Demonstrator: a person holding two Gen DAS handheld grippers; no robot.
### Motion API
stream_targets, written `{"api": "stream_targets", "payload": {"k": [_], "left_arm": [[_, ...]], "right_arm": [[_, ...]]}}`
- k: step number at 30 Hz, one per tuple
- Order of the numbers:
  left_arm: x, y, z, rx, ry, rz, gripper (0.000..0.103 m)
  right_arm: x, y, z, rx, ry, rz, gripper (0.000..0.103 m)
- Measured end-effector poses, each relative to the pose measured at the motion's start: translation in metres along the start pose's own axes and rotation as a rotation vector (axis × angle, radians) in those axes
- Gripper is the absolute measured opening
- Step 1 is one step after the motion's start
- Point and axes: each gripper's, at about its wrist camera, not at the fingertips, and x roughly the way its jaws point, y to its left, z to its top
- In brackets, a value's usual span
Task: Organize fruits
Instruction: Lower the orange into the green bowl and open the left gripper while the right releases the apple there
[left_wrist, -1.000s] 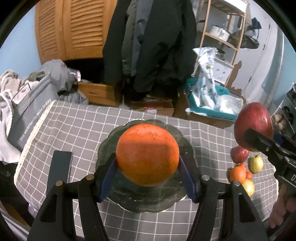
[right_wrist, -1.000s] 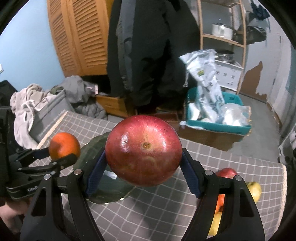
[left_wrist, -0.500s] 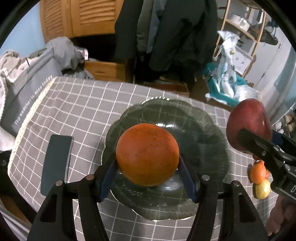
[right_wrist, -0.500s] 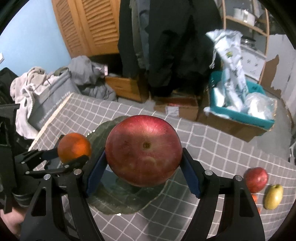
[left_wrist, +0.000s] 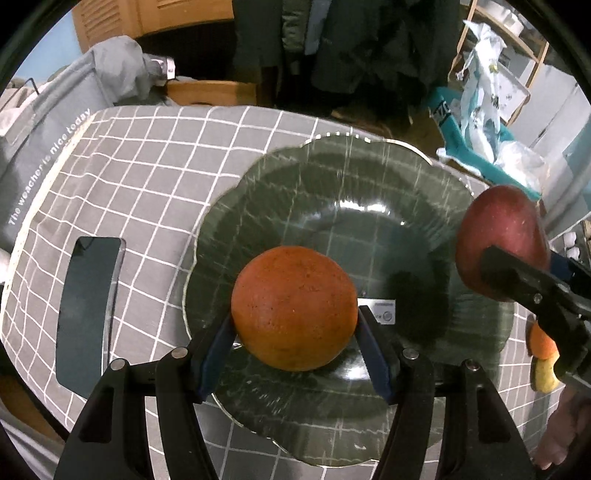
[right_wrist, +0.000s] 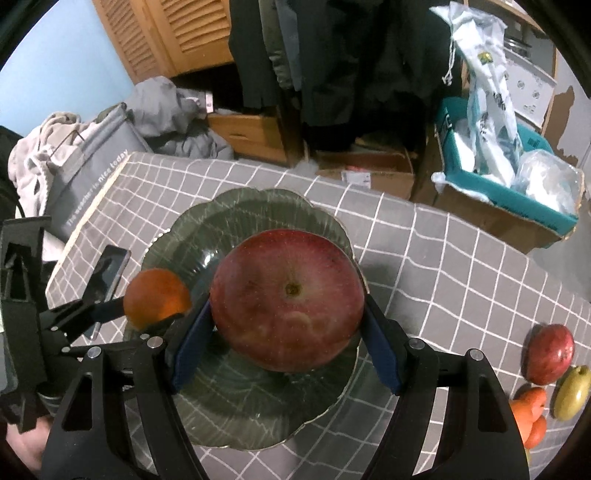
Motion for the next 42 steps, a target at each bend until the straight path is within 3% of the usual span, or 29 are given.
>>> {"api": "stream_targets", "payload": {"k": [12,14,16,36,42], "left_arm": [[0.013,-0.001,-0.001,-0.002,0.048,0.014,0.069],[0.004,-0.003,0.002,0.009,0.007,0.017,0.087],[-0.003,-0.003,0.005,0.014,-0.024,0.019,0.093],[-0.027,0.033,0.0,-0.104,-0.034,0.031,0.093],[-0.038,0.041,0.002,-0.135,-0.054,0.021,0.093]], "right_arm": [[0.008,-0.001,0.0,0.008,0.013,0.012,0.077],[0.008,-0.001,0.0,0.015,0.012,0.013,0.077],[0.008,-0.002,0.001,0.022,0.011,0.016,0.077],[0.03,0.004,-0.006,0.032,0.111,0.026,0.078],[0.015,0.01,0.001,0.011,0.047,0.03,0.08]]}}
